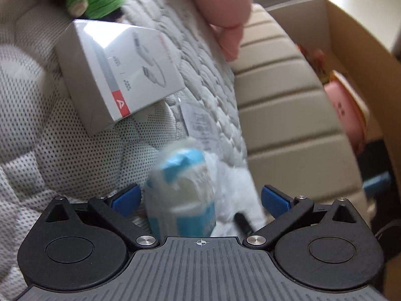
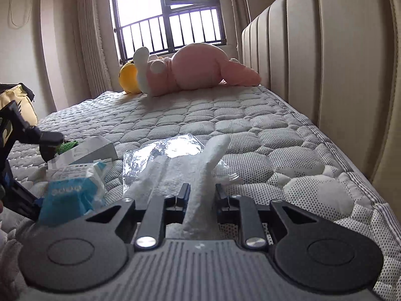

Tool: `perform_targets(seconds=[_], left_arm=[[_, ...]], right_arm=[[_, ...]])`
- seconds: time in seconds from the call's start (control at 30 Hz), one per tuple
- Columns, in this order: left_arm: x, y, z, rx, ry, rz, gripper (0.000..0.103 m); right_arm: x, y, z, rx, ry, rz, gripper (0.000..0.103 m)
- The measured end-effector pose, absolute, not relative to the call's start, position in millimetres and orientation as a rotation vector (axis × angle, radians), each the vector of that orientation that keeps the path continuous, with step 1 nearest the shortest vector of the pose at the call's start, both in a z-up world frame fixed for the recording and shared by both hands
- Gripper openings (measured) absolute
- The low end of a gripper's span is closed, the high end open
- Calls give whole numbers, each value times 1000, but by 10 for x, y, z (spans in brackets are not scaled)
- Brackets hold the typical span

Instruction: Clean container

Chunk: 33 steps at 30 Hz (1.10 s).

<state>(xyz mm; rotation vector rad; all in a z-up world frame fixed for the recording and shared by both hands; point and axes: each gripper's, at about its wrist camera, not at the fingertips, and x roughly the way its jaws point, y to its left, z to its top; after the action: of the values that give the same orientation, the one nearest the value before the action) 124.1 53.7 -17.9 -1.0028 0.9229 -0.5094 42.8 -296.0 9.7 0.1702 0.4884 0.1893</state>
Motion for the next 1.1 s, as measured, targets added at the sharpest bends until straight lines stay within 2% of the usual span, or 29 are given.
perform_targets(seconds=[0.1, 0.13, 0.2, 0.37, 0.43, 0.5, 0.67, 0.77, 0.93, 1.1], left_arm=[[1314, 448, -196, -968, 909, -525, 100], [1313, 396, -180, -916, 895, -538, 88], [1267, 247, -96, -715, 844, -580, 52], [851, -330, 293, -13, 536, -638, 54], [652, -541, 356, 164, 460, -683, 54], [482, -704, 331, 263, 426, -712, 54], [290, -897, 188, 328, 370, -736, 60], [226, -940, 112, 380, 337, -737, 67], [226, -914, 107, 379, 341, -732, 68], [296, -860, 104, 351, 364, -732, 67]], right_arm=[[420, -2957, 47, 187, 495, 194, 23], [419, -2953, 35, 191, 495, 193, 23], [407, -2973, 31, 203, 489, 192, 23], [334, -3127, 171, 260, 441, 199, 21], [319, -3206, 287, 315, 410, 230, 15], [292, -3230, 470, 353, 367, 282, 14], [140, -3167, 926, 488, 255, 579, 12], [100, -3069, 1035, 541, 249, 740, 12], [272, -2829, 726, 434, 411, 654, 12], [342, -2978, 463, 317, 463, 422, 12]])
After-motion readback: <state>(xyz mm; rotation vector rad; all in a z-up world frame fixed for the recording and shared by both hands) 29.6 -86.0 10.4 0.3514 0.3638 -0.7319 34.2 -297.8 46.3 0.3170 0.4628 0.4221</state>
